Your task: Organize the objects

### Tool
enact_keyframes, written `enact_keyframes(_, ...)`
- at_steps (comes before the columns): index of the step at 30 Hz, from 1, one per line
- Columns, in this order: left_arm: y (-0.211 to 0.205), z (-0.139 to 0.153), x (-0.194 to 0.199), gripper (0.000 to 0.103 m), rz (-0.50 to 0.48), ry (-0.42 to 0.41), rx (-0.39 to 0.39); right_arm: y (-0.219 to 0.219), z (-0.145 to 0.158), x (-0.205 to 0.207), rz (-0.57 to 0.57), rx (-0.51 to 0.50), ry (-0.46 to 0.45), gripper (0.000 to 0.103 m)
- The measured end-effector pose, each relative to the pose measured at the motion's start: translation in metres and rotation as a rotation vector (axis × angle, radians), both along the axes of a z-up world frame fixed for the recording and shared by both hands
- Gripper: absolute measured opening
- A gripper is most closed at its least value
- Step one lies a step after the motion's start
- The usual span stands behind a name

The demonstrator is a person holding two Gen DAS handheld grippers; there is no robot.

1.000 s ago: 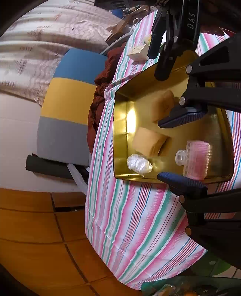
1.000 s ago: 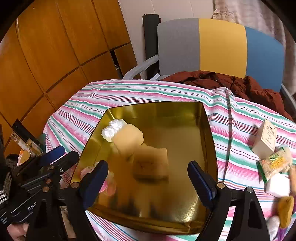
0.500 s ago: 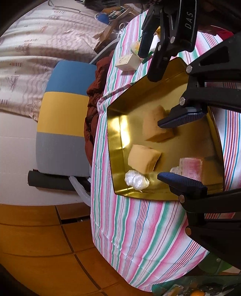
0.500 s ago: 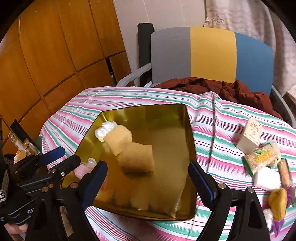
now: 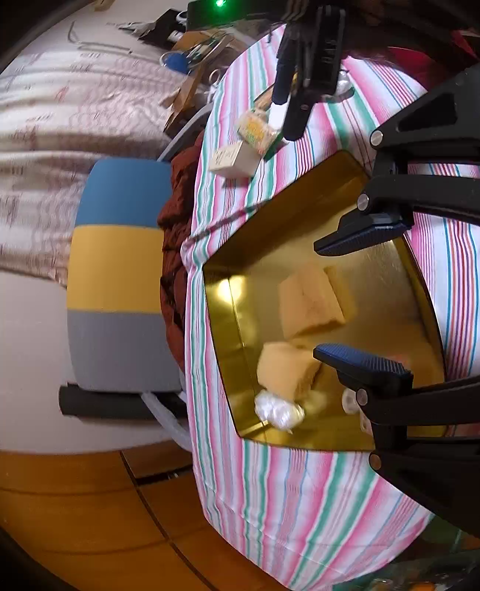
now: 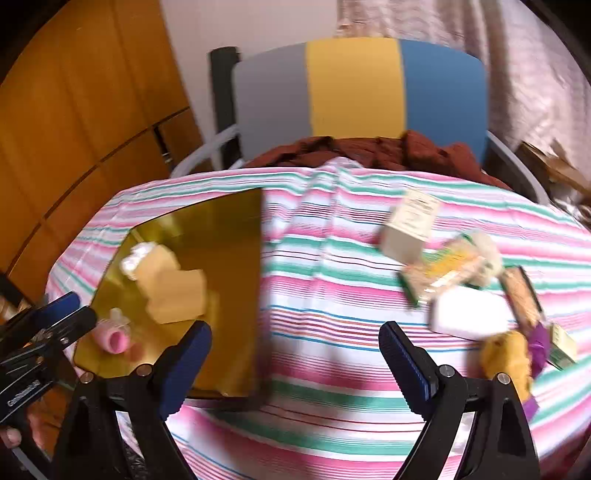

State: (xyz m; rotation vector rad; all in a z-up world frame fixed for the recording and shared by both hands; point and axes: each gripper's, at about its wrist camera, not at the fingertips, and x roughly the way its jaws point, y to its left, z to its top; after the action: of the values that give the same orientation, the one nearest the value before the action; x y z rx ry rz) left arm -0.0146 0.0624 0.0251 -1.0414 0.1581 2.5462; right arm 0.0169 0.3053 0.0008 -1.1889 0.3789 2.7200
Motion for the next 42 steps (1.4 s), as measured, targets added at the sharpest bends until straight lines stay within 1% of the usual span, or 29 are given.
enact_keyframes(7,0.033,0.005,-0.004,0.05,-0.092,0.001,-0.014,0.064,0.003,0.014,-0.144,-0.033,-0.002,0.092)
enact_keyframes(11,0.056,0.008,-0.011,0.05,-0.138,0.003,-0.024,0.101,0.009,0.018,-0.217,-0.01,0.003,0.092)
enact_keyframes(14,0.074,0.009,-0.019,0.05,-0.168,-0.003,-0.03,0.132,0.01,0.018,-0.279,-0.013,0.009,0.092)
enact_keyframes(17,0.096,0.01,-0.024,0.05,-0.206,-0.001,-0.043,0.159,0.008,0.019,-0.346,-0.034,0.029,0.093)
enact_keyframes(20,0.12,0.009,-0.029,0.05,-0.252,-0.005,-0.06,0.179,-0.002,0.021,-0.397,-0.095,0.039,0.093)
enact_keyframes(21,0.131,0.008,-0.032,0.05,-0.272,-0.004,-0.074,0.184,-0.007,0.021,-0.407,-0.122,0.026,0.093)
enact_keyframes(23,0.144,0.007,-0.038,0.051,-0.295,-0.005,-0.082,0.188,-0.008,0.021,-0.409,-0.146,0.019,0.093)
enact_keyframes(26,0.174,0.003,-0.051,0.059,-0.332,-0.02,-0.101,0.19,-0.005,0.022,-0.404,-0.155,0.039,0.094)
enact_keyframes(29,0.199,0.0,-0.063,0.059,-0.359,-0.044,-0.113,0.191,-0.005,0.025,-0.395,-0.19,0.052,0.094)
enact_keyframes(32,0.228,-0.006,-0.075,0.059,-0.379,-0.051,-0.141,0.192,-0.004,0.027,-0.39,-0.196,0.06,0.095)
enact_keyframes(36,0.262,-0.017,-0.097,0.06,-0.406,-0.105,-0.148,0.189,-0.001,0.027,-0.373,-0.198,0.072,0.095)
enact_keyframes(37,0.272,-0.022,-0.106,0.06,-0.411,-0.13,-0.143,0.188,-0.001,0.027,-0.37,-0.198,0.073,0.095)
enact_keyframes(38,0.277,-0.024,-0.109,0.061,-0.411,-0.142,-0.136,0.188,-0.001,0.027,-0.366,-0.198,0.075,0.095)
enact_keyframes(39,0.282,-0.027,-0.115,0.068,-0.413,-0.161,-0.124,0.187,0.0,0.027,-0.361,-0.2,0.078,0.096)
enact_keyframes(40,0.29,-0.032,-0.123,0.073,-0.416,-0.186,-0.112,0.187,0.0,0.027,-0.356,-0.203,0.08,0.096)
enact_keyframes(42,0.301,-0.039,-0.13,0.073,-0.417,-0.204,-0.116,0.186,0.0,0.026,-0.347,-0.212,0.082,0.096)
